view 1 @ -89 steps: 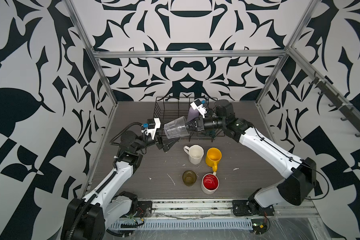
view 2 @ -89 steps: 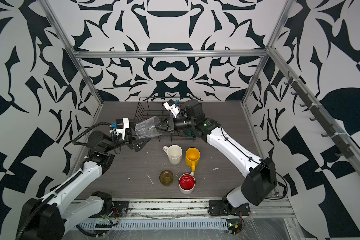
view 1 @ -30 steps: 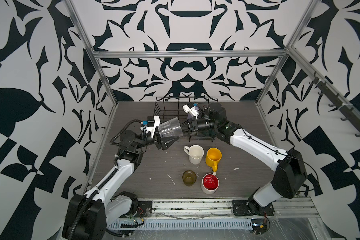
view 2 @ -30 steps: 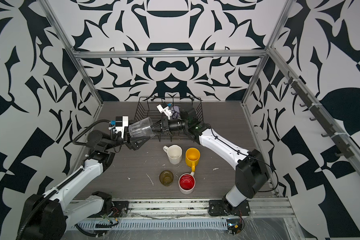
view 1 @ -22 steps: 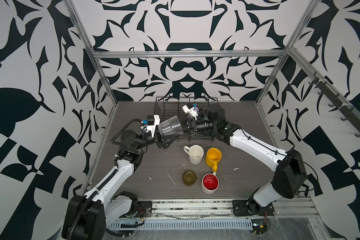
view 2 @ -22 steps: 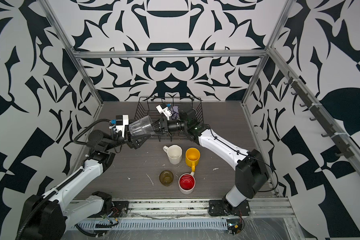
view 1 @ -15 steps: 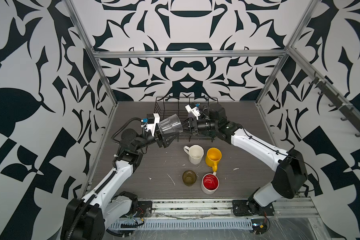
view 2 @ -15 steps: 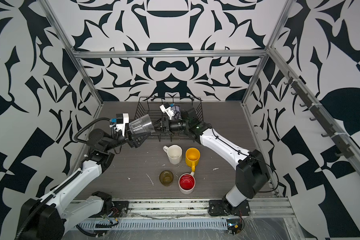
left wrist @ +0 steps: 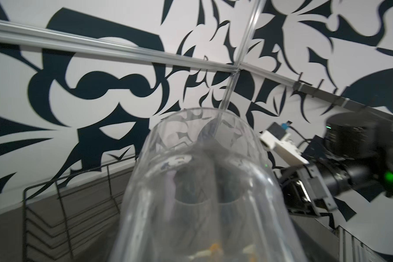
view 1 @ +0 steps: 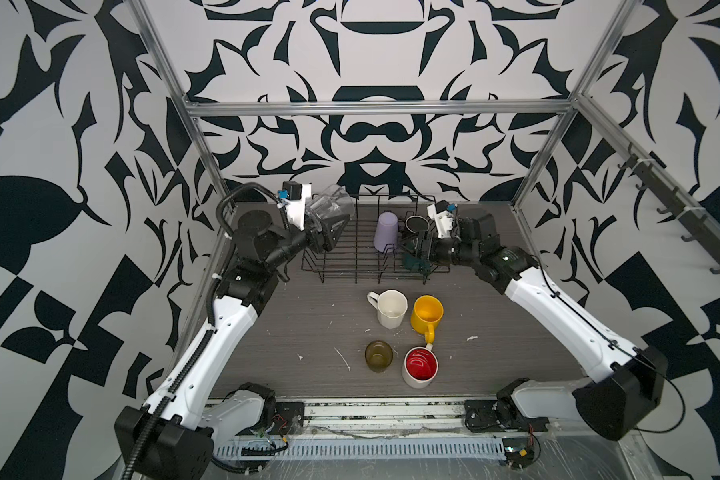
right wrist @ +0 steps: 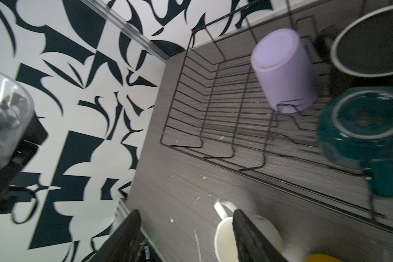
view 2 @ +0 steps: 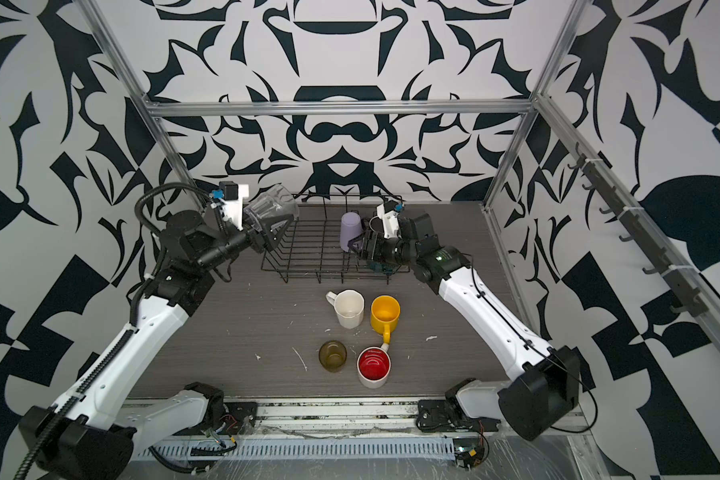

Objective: Load cups into a dish rack
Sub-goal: Place the cup upside down at the dish rack.

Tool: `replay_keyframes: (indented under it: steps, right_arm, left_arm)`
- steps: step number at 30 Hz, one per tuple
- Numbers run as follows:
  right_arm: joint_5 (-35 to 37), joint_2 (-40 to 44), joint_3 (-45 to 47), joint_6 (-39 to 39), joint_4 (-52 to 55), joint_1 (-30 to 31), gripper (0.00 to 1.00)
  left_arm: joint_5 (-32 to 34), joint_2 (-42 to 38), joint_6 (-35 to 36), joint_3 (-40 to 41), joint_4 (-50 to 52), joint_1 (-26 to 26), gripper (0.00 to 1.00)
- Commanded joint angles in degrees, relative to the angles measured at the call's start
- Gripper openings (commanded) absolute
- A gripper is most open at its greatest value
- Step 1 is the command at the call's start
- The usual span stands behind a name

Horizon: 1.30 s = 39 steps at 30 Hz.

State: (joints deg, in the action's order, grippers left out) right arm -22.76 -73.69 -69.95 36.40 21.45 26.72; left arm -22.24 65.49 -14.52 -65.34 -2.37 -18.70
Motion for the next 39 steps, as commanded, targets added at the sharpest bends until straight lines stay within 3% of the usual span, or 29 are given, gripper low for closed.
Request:
replay_keyframes:
  steps: [1, 5, 17, 28, 35, 39]
  right_arm:
    - [9.8, 4.2, 1.6, -5.7, 4.1, 0.0, 0.76]
    - [12.7, 7.9, 3.7, -7.9, 4.4, -0.5, 0.89]
    - [14.3, 12.2, 6.5, -11.5, 5.9, -1.3, 0.98]
    - [15.7, 16.0, 7.3, -13.9, 8.4, -1.4, 0.99]
    - [15.3, 17.7, 8.6, -14.2, 9.2, -1.5, 0.99]
    - [14.7, 18.1, 8.9, -13.9, 9.5, -1.5, 0.99]
  left_arm:
    - [7.4, 4.5, 0.7, -5.1, 13.2, 0.3, 0.0]
    - [9.1, 11.4, 0.1, -11.9, 19.6, 0.2, 0.0]
    - [13.5, 31.1, -1.0, -36.4, 39.3, 2.2, 0.0]
    - [14.4, 48.7, -1.1, -56.2, 52.9, 5.6, 0.0]
    - [19.1, 60.4, 0.5, -70.8, 61.3, 6.0, 0.0]
    - [19.2, 64.0, 0.0, -74.6, 61.9, 6.0, 0.0]
